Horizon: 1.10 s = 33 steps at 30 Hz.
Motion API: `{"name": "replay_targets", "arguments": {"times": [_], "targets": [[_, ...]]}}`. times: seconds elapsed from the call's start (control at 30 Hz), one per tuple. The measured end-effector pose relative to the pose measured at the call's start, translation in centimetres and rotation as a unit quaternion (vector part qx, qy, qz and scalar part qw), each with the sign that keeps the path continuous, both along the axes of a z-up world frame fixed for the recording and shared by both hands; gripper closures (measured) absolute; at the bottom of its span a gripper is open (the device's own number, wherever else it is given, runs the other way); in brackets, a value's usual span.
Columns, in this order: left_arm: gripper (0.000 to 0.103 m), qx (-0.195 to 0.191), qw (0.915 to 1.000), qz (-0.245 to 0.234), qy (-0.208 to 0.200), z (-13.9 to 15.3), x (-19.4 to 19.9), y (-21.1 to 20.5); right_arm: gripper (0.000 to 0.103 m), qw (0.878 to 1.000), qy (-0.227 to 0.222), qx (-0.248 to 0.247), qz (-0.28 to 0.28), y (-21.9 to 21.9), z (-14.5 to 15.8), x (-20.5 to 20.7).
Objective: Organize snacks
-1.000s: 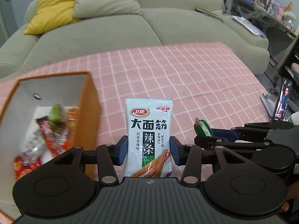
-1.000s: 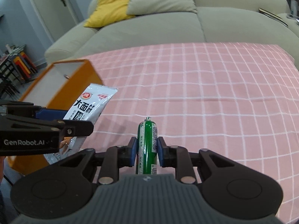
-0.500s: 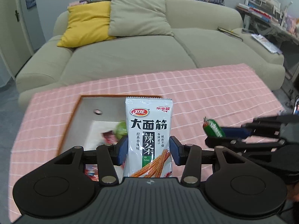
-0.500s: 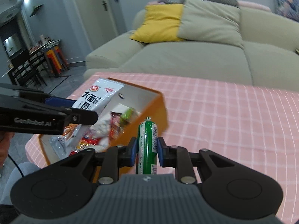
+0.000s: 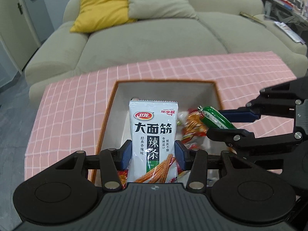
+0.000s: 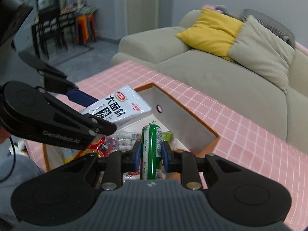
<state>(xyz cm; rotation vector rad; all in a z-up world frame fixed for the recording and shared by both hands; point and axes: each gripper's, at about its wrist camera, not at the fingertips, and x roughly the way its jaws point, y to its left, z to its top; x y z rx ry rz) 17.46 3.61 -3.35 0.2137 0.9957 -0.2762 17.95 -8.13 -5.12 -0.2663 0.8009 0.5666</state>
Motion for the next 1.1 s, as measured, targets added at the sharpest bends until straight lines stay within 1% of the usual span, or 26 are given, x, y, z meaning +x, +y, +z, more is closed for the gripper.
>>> {"name": "replay_targets", "arguments": {"times": [0.13, 0.27, 0.5, 0.67, 0.87, 0.97, 1.0, 1.03, 1.07, 1.1], "targets": [[0.05, 0.012, 0.9997, 0.005, 0.02, -2.2, 1.4, 0.4, 0.084, 0.997, -0.004, -0.062, 0.041, 2.7, -2.0, 1.4], [0.05, 0.032, 0.9988, 0.003, 0.035, -4.1, 2.6, 0.6, 0.084, 0.99, -0.003, -0.118, 0.076, 4.5, -4.4, 2.9], [0.05, 0.059, 0.9967, 0.002, 0.056, -6.7, 3.2, 0.4, 0.084, 0.977, 0.004, -0.18, 0.111, 5.9, -7.9, 4.8], [0.05, 0.068, 0.9953, 0.0, 0.068, -7.8, 3.8, 0.3, 0.084, 0.973, 0.018, -0.198, 0.118, 5.8, -9.5, 5.3], [0.049, 0.072, 0.9936, 0.003, 0.087, -9.1, 4.3, 0.4, 0.084, 0.971, 0.038, -0.202, 0.118, 5.5, -10.7, 5.3], [0.047, 0.072, 0.9935, 0.007, 0.087, -9.2, 4.2, 0.4, 0.084, 0.971, 0.043, -0.204, 0.119, 5.4, -10.7, 5.3], [0.044, 0.073, 0.9936, 0.007, 0.086, -9.2, 4.2, 0.4, 0.084, 0.971, 0.044, -0.203, 0.119, 5.4, -10.6, 5.4], [0.041, 0.076, 0.9936, 0.008, 0.083, -9.0, 4.1, 0.4, 0.083, 0.971, 0.046, -0.201, 0.119, 5.3, -10.4, 5.4], [0.04, 0.077, 0.9937, 0.008, 0.081, -8.9, 4.1, 0.4, 0.082, 0.972, 0.047, -0.196, 0.117, 5.2, -10.2, 5.5], [0.039, 0.079, 0.9937, 0.007, 0.079, -8.8, 4.0, 0.5, 0.075, 0.973, 0.049, -0.192, 0.115, 5.1, -9.9, 5.6]]}}
